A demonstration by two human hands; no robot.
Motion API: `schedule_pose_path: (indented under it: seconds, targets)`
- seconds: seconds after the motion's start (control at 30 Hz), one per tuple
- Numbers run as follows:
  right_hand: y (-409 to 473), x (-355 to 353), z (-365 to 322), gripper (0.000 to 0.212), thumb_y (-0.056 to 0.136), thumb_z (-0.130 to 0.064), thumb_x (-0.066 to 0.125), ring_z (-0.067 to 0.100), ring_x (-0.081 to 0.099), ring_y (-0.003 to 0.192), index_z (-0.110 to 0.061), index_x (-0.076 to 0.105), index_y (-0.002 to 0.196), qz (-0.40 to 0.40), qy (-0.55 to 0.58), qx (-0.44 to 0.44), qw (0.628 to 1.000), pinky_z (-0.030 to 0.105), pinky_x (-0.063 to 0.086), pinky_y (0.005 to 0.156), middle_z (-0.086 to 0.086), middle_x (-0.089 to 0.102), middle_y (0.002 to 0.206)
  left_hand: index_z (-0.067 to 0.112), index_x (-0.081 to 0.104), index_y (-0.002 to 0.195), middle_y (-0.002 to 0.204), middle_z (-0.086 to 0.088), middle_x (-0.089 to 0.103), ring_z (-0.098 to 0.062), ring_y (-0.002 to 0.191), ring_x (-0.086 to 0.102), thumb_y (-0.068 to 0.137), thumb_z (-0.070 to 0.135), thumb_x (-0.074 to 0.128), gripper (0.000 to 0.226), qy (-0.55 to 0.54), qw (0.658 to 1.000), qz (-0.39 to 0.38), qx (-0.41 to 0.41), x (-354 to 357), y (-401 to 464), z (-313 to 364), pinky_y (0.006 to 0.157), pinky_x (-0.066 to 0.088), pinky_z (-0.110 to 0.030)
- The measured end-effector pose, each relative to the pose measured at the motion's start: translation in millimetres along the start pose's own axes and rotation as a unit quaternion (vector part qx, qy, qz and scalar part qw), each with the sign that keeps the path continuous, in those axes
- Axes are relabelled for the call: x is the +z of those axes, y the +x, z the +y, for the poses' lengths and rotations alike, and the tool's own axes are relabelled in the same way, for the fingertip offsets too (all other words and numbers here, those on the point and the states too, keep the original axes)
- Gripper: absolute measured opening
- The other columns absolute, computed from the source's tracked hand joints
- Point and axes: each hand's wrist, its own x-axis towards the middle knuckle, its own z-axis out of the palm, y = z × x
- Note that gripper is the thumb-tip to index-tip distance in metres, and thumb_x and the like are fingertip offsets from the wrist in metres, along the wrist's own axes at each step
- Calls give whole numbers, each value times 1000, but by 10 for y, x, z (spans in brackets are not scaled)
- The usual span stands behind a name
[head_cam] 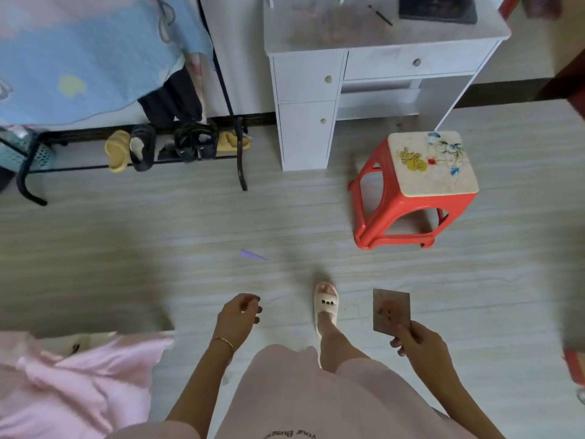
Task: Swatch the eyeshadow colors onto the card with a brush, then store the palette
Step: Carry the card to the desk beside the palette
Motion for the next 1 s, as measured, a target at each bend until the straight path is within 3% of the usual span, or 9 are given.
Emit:
schedule_pose_path:
  seconds: [0.2,0.63,0.77,1.0]
  targets:
    - [769,-184,-497,21,92,-16,47,19,62,65,-11,62,78,1,10,14,1000,25,40,58,3,68,68,14,60,99,87,-2,67,-14,71,63,93,13,46,15,-12,1000,-12,-26,158,560,505,72,47,-28]
    - [2449,-471,-2141,20,92,-23,47,10,60,62,-22,62,78,-26,-34,-54,998,21,37,55,-6,67,68,16,60,95,87,-1,66,-15,73,64,93,13,47,14,-32,999,26,-26,-192,1942,1874,73,48,-32]
    - [2824,-454,-2479,22,92,-20,47,11,60,62,-22,60,74,-16,-27,-39,999,21,37,54,-4,67,67,14,61,97,87,-1,66,-16,74,64,92,12,47,15,-33,998,25,-54,-305,2387,2056,67,48,-28]
    - [3453,-337,-3123,30,92,-15,46,13,60,59,-16,60,65,22,-11,1,1000,18,37,51,-1,67,64,13,61,96,89,-7,67,-18,71,64,92,11,47,14,15,999,-17,-40,-559,3466,2725,77,48,-34]
